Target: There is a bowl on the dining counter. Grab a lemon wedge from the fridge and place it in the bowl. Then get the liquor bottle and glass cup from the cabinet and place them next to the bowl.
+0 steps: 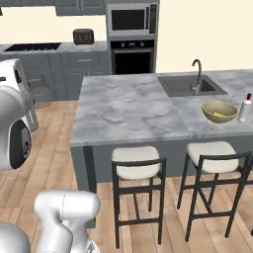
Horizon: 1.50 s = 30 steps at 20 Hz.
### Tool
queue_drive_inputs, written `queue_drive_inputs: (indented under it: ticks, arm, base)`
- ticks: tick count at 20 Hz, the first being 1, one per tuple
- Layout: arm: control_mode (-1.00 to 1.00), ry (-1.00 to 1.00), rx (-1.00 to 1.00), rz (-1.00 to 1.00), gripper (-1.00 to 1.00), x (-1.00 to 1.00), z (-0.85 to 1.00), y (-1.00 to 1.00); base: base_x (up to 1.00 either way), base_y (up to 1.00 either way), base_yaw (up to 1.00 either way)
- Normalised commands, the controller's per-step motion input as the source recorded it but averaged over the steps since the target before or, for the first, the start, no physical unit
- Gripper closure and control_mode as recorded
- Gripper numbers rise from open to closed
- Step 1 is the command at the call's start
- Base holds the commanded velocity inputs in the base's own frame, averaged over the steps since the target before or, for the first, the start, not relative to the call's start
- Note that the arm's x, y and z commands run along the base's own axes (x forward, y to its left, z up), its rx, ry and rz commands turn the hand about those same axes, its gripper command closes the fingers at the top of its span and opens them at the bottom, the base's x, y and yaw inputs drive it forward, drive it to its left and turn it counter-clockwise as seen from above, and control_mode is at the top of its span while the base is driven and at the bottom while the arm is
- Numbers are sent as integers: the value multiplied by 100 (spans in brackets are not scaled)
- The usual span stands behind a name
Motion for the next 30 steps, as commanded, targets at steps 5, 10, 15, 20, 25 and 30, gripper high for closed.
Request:
queue_drive_inputs:
  ticks: [5, 10, 15, 20, 25, 30]
  arm:
    - [100, 0, 0, 0, 100, 0, 0, 0]
    - [100, 0, 0, 0, 100, 0, 0, 0]
    - [100, 0, 0, 0, 100, 0, 0, 0]
    - [100, 0, 0, 0, 100, 0, 0, 0]
    - [100, 0, 0, 0, 100, 0, 0, 0]
    - [100, 0, 0, 0, 100, 0, 0, 0]
  base:
    - [41, -100, 12]
    - [57, -96, 22]
    - [68, -74, 24]
    - [77, -49, 23]
    - [71, -23, 15]
    - [65, -1, 2]
